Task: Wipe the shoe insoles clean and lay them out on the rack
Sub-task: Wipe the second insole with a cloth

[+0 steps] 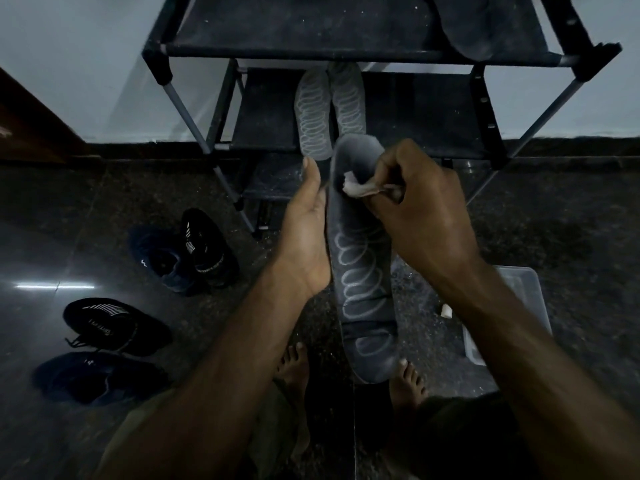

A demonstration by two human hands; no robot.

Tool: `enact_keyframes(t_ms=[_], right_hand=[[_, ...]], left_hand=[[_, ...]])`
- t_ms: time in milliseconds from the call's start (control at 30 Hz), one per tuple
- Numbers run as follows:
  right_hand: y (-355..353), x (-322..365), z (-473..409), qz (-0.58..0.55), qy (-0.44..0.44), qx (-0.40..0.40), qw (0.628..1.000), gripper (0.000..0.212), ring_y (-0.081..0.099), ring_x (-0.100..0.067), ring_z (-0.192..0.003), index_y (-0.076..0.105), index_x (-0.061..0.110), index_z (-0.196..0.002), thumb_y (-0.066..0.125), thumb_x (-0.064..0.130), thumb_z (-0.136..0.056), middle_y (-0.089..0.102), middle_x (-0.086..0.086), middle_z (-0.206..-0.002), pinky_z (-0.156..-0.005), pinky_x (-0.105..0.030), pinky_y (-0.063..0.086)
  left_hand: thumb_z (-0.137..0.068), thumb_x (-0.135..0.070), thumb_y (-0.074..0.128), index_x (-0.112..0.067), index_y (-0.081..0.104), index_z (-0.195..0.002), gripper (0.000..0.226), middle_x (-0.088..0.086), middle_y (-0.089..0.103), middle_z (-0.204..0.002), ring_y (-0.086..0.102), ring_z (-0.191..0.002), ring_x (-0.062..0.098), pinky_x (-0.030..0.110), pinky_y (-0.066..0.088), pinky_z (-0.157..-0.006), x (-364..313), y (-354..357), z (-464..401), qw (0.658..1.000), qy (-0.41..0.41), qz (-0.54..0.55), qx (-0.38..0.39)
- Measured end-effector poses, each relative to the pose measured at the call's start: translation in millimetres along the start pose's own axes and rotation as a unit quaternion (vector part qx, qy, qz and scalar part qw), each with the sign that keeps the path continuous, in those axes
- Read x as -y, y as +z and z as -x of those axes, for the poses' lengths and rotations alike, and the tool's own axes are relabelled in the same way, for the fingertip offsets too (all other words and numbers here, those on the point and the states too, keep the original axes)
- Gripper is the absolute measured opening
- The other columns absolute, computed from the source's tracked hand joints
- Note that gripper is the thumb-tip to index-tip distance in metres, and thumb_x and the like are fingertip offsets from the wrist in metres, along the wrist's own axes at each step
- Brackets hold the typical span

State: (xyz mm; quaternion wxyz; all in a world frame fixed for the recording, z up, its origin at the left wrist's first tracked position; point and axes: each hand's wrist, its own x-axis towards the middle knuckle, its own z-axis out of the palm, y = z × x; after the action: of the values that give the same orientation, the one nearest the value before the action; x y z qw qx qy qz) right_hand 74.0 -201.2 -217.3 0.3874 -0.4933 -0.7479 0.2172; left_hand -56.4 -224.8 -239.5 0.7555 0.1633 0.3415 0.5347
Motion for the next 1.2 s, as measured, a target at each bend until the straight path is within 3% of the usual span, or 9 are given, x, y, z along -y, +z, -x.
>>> enact_keyframes(t_ms=[67, 200, 367, 500, 700, 867, 967, 1100, 1200], right_hand=[[-1.4, 0.2, -1.2, -0.071, 0.049, -0.014, 0.996, 0.025, 0.057, -0.005, -0.064, 0.054, 0.012, -0.084, 0.073, 0.027, -0.086, 0.059, 0.007, -0.073, -0.053, -0.016, 0.045], [-7.3, -5.4, -9.3, -0.185, 0.126, -0.075, 0.972, 0.024, 0.058, 0.003, -0.067, 0.053, 0.016, -0.089, 0.074, 0.008, -0.082, 0.058, 0.010, -0.079, -0.060, -0.011, 0.048], [-8.8, -8.8, -9.1, -0.158, 0.108, -0.101, 0.976, 0.022, 0.058, 0.004, -0.070, 0.054, 0.014, -0.092, 0.073, 0.008, -0.083, 0.058, 0.012, -0.080, -0.063, -0.011, 0.048], [-1.3, -3.2, -4.7, -0.116, 0.067, -0.087, 0.987, 0.024, 0.060, 0.000, -0.069, 0.056, 0.013, -0.091, 0.073, 0.030, -0.086, 0.060, 0.012, -0.077, -0.060, -0.018, 0.050], [12.3, 9.8, 0.1, -0.038, -0.030, -0.038, 0.998, 0.013, 0.059, -0.006, -0.069, 0.057, 0.009, -0.090, 0.070, 0.013, -0.088, 0.063, 0.004, -0.077, -0.057, -0.017, 0.047], [-4.1, -14.1, -11.3, -0.005, 0.028, -0.107, 0.994, 0.020, 0.052, -0.001, -0.061, 0.054, 0.012, -0.090, 0.069, 0.025, -0.090, 0.055, 0.010, -0.072, -0.052, -0.015, 0.042], [-3.1, -10.1, -6.8, -0.038, 0.031, -0.081, 0.995, 0.019, 0.056, 0.002, -0.066, 0.054, 0.011, -0.092, 0.071, 0.020, -0.089, 0.055, 0.013, -0.073, -0.053, -0.012, 0.043], [9.2, 7.5, -0.9, -0.049, -0.028, -0.016, 0.998, 0.014, 0.061, -0.006, -0.072, 0.056, 0.009, -0.091, 0.070, 0.010, -0.087, 0.064, 0.001, -0.080, -0.059, -0.013, 0.047], [3.8, -1.8, -5.2, -0.028, -0.014, -0.055, 0.998, 0.017, 0.059, -0.007, -0.068, 0.055, 0.008, -0.089, 0.068, 0.019, -0.090, 0.063, 0.000, -0.075, -0.055, -0.018, 0.046]], left_hand=[[-0.097, -0.055, 0.032, -0.007, 0.057, -0.129, 0.063, 0.016, 0.066, -0.116, 0.065, -0.104, 0.029, 0.044, 0.052, -0.095, -2.3, 1.4, 0.8, 1.000, 0.000, -0.003, 0.010], [-0.093, -0.033, 0.049, -0.004, 0.056, -0.130, 0.048, 0.016, 0.067, -0.117, 0.065, -0.105, 0.029, 0.043, 0.052, -0.096, -4.4, 2.4, 0.4, 1.000, -0.008, -0.020, 0.019], [-0.095, 0.002, 0.044, -0.007, 0.055, -0.130, 0.037, 0.008, 0.073, -0.097, 0.071, -0.085, 0.021, 0.032, 0.060, -0.075, 0.9, 2.5, -3.1, 0.993, 0.049, -0.103, -0.038], [-0.097, 0.005, 0.040, -0.014, 0.060, -0.116, 0.033, 0.008, 0.072, -0.093, 0.070, -0.080, 0.020, 0.031, 0.059, -0.070, 7.9, 6.6, -0.1, 0.990, 0.048, -0.129, -0.016], [-0.098, 0.002, 0.042, -0.012, 0.061, -0.112, 0.028, 0.002, 0.073, -0.083, 0.069, -0.079, 0.016, 0.027, 0.057, -0.067, 10.7, 6.4, 0.8, 0.986, 0.050, -0.154, -0.029], [-0.097, 0.004, 0.042, -0.011, 0.057, -0.121, 0.032, 0.007, 0.071, -0.092, 0.070, -0.079, 0.017, 0.030, 0.058, -0.069, 14.1, 8.3, 1.3, 0.987, 0.031, -0.156, -0.013], [-0.097, 0.005, 0.041, -0.011, 0.058, -0.118, 0.031, 0.005, 0.072, -0.088, 0.070, -0.077, 0.016, 0.030, 0.058, -0.067, 14.0, 8.6, 0.6, 0.987, 0.032, -0.155, -0.006], [-0.098, 0.004, 0.038, -0.013, 0.059, -0.113, 0.031, 0.002, 0.074, -0.085, 0.071, -0.079, 0.014, 0.027, 0.058, -0.069, 10.6, 8.1, 2.1, 0.987, 0.051, -0.154, -0.005], [-0.097, 0.006, 0.038, -0.012, 0.057, -0.120, 0.034, 0.007, 0.072, -0.092, 0.069, -0.082, 0.020, 0.032, 0.058, -0.071, 11.9, 7.9, 2.4, 0.988, 0.044, -0.148, 0.007]])
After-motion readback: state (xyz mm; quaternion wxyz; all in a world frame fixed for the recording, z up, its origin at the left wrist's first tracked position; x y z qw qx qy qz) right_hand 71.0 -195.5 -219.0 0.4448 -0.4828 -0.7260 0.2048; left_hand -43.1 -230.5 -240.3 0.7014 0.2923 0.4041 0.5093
